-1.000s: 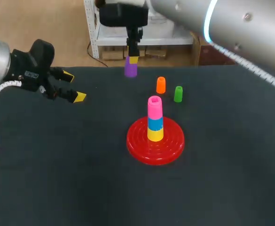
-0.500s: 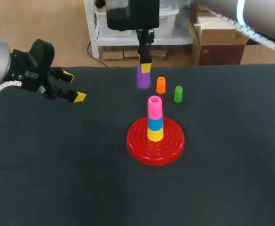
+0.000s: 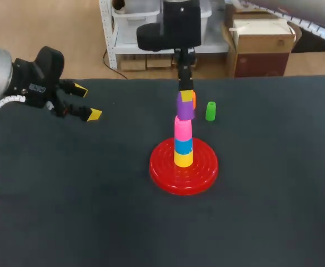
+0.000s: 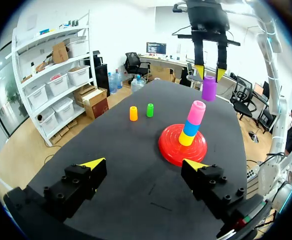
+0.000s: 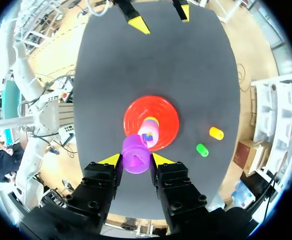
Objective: Pick up and stack the cylinders on the red base in this order: pink,purple,orange,green
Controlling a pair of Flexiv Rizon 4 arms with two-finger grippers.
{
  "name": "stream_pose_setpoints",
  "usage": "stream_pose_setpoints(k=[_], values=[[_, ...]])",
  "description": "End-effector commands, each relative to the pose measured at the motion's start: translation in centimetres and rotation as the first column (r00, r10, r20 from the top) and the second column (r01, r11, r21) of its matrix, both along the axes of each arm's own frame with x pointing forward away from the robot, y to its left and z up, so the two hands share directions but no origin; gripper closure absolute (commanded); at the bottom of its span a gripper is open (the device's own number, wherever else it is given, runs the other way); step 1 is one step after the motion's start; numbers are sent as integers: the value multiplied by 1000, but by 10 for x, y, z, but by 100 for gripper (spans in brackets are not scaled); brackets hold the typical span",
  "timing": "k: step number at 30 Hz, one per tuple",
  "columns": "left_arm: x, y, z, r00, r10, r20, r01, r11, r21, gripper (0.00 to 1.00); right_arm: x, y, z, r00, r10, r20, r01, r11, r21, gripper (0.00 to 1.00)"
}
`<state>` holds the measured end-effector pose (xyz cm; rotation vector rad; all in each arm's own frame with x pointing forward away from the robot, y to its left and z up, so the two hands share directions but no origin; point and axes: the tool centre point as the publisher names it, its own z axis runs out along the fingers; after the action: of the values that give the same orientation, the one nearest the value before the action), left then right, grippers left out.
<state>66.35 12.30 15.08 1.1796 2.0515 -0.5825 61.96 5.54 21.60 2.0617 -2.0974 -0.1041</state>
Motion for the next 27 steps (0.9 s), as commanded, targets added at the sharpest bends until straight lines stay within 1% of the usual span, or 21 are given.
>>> stream_pose_setpoints(k=[1,3,7,10,18,27], values=[[1,0,-1,1000,-1,-1,1,1000,2,0,-7,-1,2,958,22,288,-21,1000,-8,100],[1,0,-1,1000,-1,-1,1,1000,2,0,-7,-1,1,955,30,295,-24,999,-24,100],[1,0,-1,1000,-1,-1,1,1000,2,0,-3,3,-6,948,19,317,-14,1000,-19,100],[1,0,-1,1000,-1,-1,1,1000,2,0,0,4,-12,952,17,306,-13,1000,-16,100],[1,0,-1,1000,-1,-1,1,1000,2,0,7,5,-20,962,11,273,-8,1000,-11,100],[1,0,-1,1000,-1,-1,1,1000,2,0,8,4,-21,970,3,242,-5,1000,7,100]])
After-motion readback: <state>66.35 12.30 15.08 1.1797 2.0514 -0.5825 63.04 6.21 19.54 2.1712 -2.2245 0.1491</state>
